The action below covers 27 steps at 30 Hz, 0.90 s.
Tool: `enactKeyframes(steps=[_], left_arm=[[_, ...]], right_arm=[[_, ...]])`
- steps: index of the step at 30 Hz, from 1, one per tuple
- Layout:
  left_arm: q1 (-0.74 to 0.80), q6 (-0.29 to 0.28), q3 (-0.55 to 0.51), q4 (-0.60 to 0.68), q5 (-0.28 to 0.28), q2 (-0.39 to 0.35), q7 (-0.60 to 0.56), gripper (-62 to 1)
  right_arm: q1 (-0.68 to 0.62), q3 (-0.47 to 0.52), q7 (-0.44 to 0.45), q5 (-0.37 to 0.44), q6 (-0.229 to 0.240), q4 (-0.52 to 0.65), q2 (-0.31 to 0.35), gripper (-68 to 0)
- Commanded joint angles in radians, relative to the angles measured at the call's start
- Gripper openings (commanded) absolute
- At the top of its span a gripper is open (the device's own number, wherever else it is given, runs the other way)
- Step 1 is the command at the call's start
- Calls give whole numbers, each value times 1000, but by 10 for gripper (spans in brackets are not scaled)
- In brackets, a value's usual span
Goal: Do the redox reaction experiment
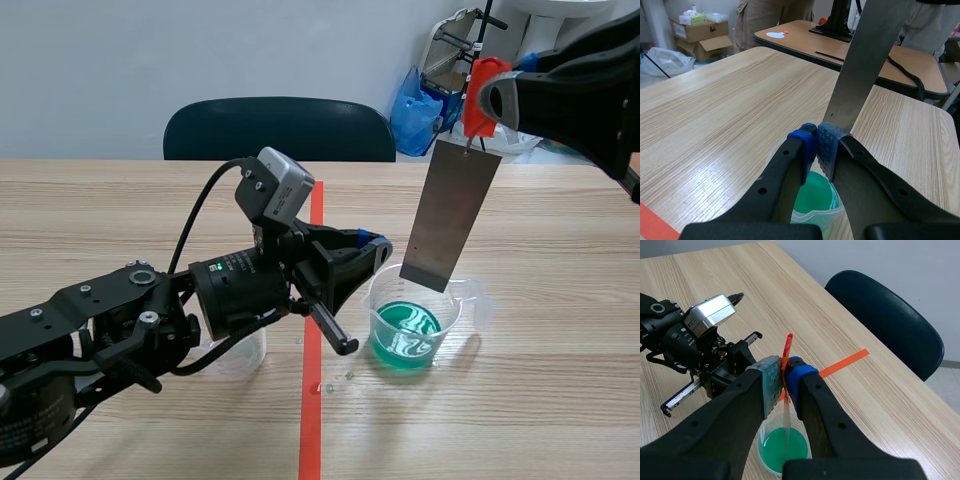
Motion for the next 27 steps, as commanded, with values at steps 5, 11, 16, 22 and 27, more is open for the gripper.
enactKeyframes(steps=[5, 11, 16, 22, 27], left_arm=[[-8, -2, -3, 21, -6, 0, -14, -583], [-8, -2, -3, 21, -6, -1, -14, -583], [-8, -2, -3, 21, -6, -1, -14, -583], [-8, -2, -3, 21, -6, -8, -14, -583], [-5, -2, -4, 21, -6, -26, -21, -583]], right_arm=[[17, 8, 18, 11, 8, 15, 8, -667], [17, 8, 18, 11, 8, 15, 8, -667], [17, 8, 18, 11, 8, 15, 8, -667], [17, 8, 18, 11, 8, 15, 8, -667], [17, 8, 18, 11, 8, 15, 8, -667]])
